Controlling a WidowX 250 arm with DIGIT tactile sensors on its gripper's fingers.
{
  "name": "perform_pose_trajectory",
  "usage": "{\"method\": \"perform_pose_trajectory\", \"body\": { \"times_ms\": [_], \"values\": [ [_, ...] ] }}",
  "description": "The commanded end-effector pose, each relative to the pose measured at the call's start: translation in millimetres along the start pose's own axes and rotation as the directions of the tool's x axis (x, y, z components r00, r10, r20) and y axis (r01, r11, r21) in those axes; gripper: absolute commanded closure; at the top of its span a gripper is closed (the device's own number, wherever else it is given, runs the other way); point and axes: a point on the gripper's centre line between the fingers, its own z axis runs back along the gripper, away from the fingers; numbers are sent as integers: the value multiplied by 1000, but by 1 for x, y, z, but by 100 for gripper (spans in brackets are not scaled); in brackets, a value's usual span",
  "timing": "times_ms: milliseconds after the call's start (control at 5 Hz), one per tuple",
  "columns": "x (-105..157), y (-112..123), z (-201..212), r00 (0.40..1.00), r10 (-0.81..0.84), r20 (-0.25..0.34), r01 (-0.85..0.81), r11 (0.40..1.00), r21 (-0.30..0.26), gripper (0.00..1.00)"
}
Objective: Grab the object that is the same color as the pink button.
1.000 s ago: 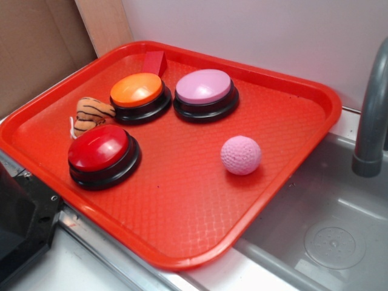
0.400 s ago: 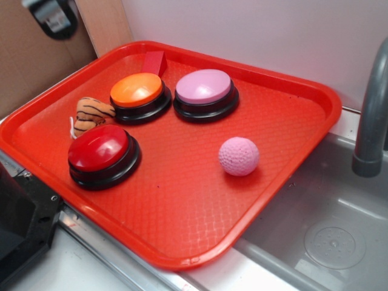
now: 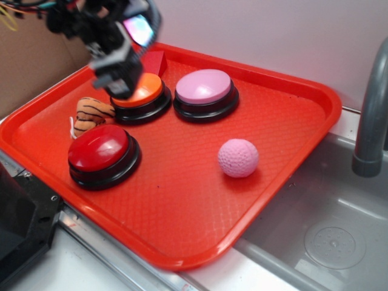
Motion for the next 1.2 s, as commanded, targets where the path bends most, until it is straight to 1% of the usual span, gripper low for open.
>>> {"method": "perform_pose_trajectory", "body": {
  "times_ms": [0,200,400,600,800,1000],
  "values": [
    [28,2,-56,990,-136,37,138,990,-42,0],
    [35,5,-83,985,-175,5,175,984,-29,0],
    [36,7,-103,983,-184,-15,183,981,-57,0],
    [33,7,-116,981,-187,-46,184,981,-59,0],
    [32,3,-127,973,-220,-75,214,974,-74,0],
    [30,2,-127,980,-189,-68,185,980,-67,73]
  ]
}}
